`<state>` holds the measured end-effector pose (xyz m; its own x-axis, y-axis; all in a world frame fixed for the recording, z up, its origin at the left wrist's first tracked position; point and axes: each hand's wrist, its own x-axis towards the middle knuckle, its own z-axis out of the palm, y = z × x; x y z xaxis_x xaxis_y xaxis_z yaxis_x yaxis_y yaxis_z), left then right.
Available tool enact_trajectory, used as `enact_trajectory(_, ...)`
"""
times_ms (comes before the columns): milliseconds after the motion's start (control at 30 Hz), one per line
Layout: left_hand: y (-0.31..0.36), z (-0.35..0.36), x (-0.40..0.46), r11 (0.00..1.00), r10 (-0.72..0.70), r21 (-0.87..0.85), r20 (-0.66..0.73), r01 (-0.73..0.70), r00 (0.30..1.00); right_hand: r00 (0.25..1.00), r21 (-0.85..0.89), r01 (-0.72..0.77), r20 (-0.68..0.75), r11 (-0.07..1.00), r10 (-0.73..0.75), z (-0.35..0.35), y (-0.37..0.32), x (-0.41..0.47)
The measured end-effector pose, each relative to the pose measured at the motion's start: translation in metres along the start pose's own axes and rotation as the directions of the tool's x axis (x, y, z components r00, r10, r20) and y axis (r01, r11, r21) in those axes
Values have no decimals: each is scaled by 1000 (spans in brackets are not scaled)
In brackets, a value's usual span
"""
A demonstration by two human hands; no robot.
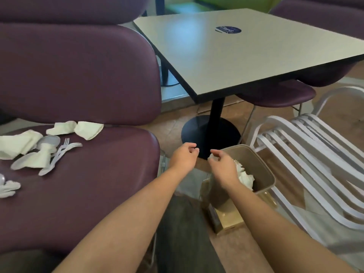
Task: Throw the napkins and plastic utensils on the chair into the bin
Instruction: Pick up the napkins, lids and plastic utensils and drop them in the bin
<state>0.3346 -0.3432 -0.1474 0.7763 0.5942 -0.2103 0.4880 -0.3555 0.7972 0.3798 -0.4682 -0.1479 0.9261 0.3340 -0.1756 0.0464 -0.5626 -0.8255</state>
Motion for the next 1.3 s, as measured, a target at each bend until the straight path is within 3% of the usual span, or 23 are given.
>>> enact_trajectory(433,-108,-202,-40,988,-132,28,-374,153,918,910,4,289,309,957,-276,160,-134,-49)
enact_trajectory(800,-232,-299,-90,945,-305,-59,-510,321,804,790,10,372,521,928,-322,283,-185,-104)
enact_trajectory(1033,-289,-331,-105,874,-304,132,-600,467,739,738,-42,416,600,908,-310,338,-191,-109)
enact_trajectory(1300,-323,-341,-96,814,-244,340,-536,471,808,768,-97,385,585,918,-260,383,-184,-85)
